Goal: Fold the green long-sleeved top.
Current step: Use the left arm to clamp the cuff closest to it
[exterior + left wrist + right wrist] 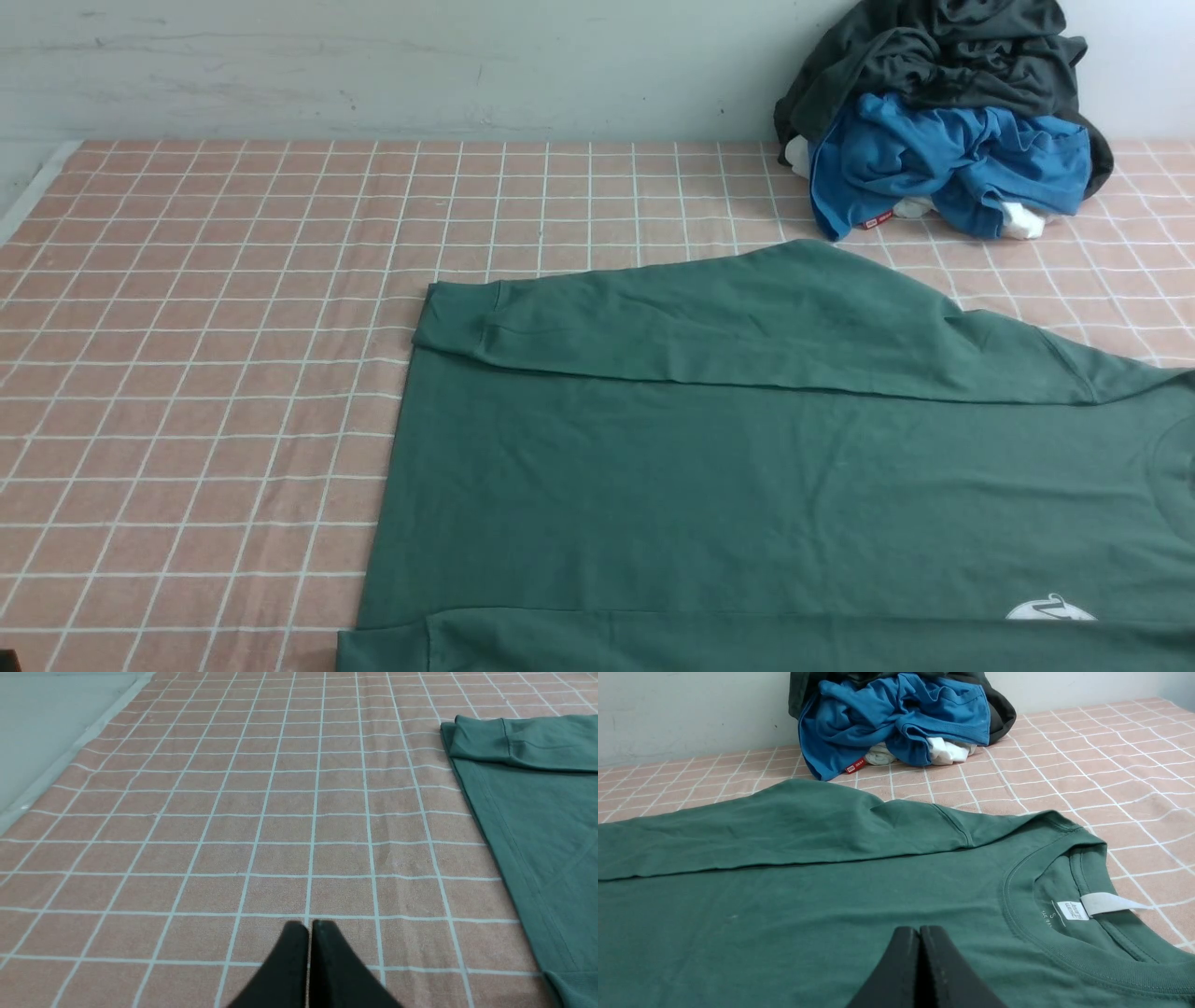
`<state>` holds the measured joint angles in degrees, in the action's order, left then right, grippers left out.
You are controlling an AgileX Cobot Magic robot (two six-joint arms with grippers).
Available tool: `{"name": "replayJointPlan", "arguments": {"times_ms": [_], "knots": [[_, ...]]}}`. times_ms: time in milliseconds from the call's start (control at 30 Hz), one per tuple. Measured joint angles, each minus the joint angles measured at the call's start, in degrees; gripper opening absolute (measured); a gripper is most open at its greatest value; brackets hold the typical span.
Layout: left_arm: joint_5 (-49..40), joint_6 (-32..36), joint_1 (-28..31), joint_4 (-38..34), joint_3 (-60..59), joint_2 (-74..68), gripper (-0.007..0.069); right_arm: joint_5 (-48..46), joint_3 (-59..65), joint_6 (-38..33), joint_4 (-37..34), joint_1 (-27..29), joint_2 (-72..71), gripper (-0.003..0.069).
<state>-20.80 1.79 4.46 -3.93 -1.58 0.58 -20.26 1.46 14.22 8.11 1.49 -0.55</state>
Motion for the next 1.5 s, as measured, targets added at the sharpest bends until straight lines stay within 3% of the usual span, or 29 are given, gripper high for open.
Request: {"name": "replayJointPlan", "arguments": {"times_ms": [1500], "knots": [[0.1,0.0,0.0,-1.0,0.0,0.0,-0.0007,0.0,0.0,0.0,0.0,0.0,0.0,-0.0014]]}}
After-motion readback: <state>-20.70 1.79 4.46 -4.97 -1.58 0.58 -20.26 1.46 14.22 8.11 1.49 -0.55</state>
